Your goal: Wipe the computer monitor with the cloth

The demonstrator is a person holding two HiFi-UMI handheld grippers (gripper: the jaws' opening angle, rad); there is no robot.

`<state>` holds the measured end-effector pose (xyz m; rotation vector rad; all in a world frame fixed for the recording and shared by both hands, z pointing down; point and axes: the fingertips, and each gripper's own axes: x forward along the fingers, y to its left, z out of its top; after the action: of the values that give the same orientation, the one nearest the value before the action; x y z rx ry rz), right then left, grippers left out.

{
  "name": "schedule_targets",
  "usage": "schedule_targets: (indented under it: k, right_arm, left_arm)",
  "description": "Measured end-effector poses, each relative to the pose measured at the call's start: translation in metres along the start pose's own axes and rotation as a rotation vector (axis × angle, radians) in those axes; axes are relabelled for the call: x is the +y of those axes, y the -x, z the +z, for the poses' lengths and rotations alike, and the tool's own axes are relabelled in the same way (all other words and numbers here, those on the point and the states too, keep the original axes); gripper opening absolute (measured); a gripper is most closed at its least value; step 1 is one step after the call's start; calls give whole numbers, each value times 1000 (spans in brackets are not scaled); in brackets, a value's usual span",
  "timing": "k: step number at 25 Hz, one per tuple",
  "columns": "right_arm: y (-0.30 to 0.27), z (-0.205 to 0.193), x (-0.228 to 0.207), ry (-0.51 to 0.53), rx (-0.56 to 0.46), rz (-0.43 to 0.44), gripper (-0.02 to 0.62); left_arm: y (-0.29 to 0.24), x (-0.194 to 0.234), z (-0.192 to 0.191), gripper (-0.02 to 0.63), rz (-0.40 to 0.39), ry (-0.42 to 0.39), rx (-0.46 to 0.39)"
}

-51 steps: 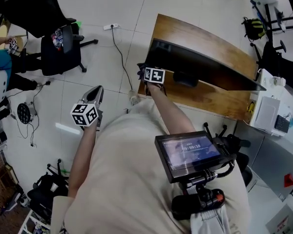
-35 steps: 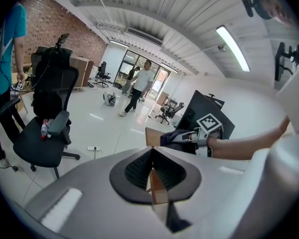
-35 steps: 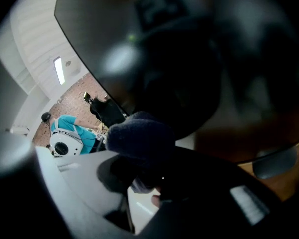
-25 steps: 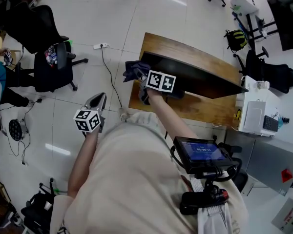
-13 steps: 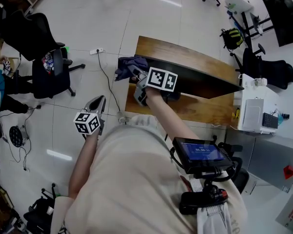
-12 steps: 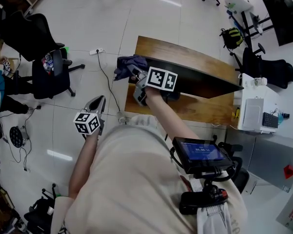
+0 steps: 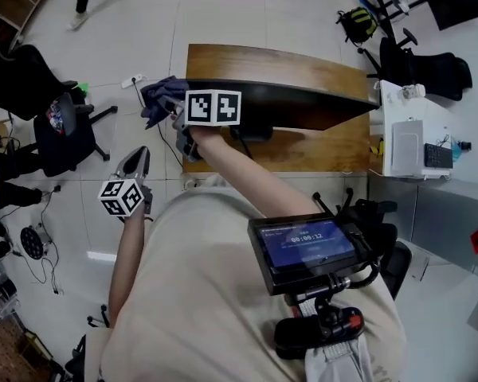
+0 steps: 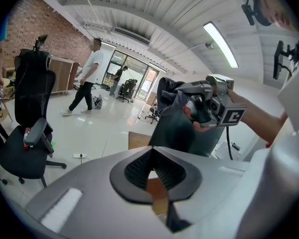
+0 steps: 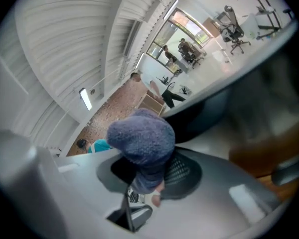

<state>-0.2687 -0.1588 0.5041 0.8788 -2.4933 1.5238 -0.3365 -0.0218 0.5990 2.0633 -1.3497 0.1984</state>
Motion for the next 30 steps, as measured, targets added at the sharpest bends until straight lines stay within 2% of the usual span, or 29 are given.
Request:
schedule_targets:
  k: [7, 23, 30]
  right_arm:
    - [10, -3, 1, 19, 38, -20, 105]
    - [59, 14, -33, -25, -21, -14, 105]
    - [94, 20, -55, -20, -63, -41, 104]
  left_arm:
    - [-17, -20, 4, -9, -13, -14, 18]
    - [-50, -51, -1, -9, -56, -30, 66]
    - [-59, -65, -5, -9, -74, -49, 90]
